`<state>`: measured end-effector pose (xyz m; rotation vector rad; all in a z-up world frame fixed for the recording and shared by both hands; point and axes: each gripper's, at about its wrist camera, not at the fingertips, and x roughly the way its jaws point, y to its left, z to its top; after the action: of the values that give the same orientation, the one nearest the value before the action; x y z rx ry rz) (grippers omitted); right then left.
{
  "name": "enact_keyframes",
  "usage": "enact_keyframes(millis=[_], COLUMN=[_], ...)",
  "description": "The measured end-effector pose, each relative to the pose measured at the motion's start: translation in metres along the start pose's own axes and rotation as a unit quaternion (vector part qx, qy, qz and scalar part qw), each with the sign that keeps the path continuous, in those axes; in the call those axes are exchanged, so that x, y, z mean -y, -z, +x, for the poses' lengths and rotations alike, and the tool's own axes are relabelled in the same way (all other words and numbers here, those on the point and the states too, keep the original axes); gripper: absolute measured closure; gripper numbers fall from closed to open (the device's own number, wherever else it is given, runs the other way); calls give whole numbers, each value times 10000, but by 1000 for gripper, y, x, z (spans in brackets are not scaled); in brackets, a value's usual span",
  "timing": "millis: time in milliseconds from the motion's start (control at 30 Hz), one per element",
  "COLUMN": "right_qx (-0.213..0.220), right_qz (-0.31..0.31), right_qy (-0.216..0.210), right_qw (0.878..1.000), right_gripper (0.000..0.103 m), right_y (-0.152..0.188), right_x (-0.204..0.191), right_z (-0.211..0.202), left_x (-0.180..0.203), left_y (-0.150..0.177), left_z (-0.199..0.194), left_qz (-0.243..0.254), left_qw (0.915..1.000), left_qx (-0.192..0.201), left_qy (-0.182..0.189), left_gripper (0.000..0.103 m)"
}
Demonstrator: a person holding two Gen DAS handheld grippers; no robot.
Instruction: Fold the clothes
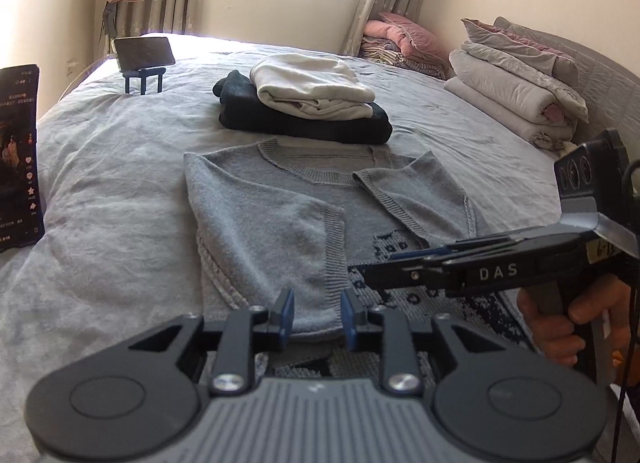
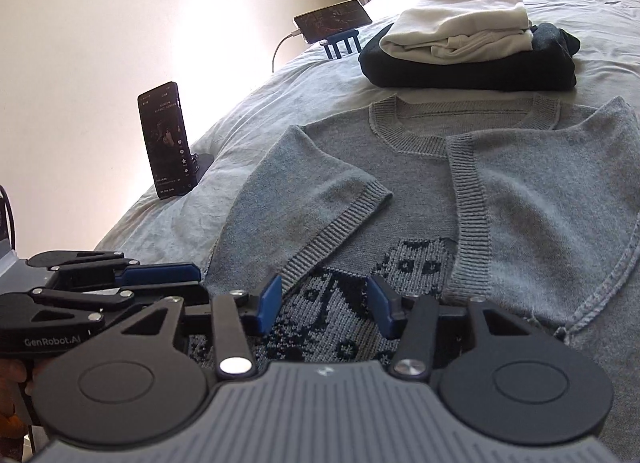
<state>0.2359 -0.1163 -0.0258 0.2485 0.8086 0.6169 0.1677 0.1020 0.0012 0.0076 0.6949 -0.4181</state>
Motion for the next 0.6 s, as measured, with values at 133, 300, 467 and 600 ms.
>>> enact_keyframes(millis=[133, 300, 467, 600], right_qx=[13, 45, 210, 387], right_qz=[235, 74, 37, -115], right_qy=[-93, 234, 384, 598], right_qw=[9997, 9997, 9990, 9974], right_gripper=[51, 55, 57, 90], right_y=[-4, -19, -25, -23], right_x=[3, 8, 8, 4], right_z=[7, 19, 40, 49], left_x=[2, 6, 24, 38], left_y=[13, 20, 22, 20], left_z=[-5, 1, 6, 27], left_qz=[684, 1273, 1845, 2295], left_qw=[9967, 9893, 9809, 9719], left_qx=[67, -271, 112, 23], left_qy=[-434, -666, -599, -518], left_gripper=[46, 49, 56, 59])
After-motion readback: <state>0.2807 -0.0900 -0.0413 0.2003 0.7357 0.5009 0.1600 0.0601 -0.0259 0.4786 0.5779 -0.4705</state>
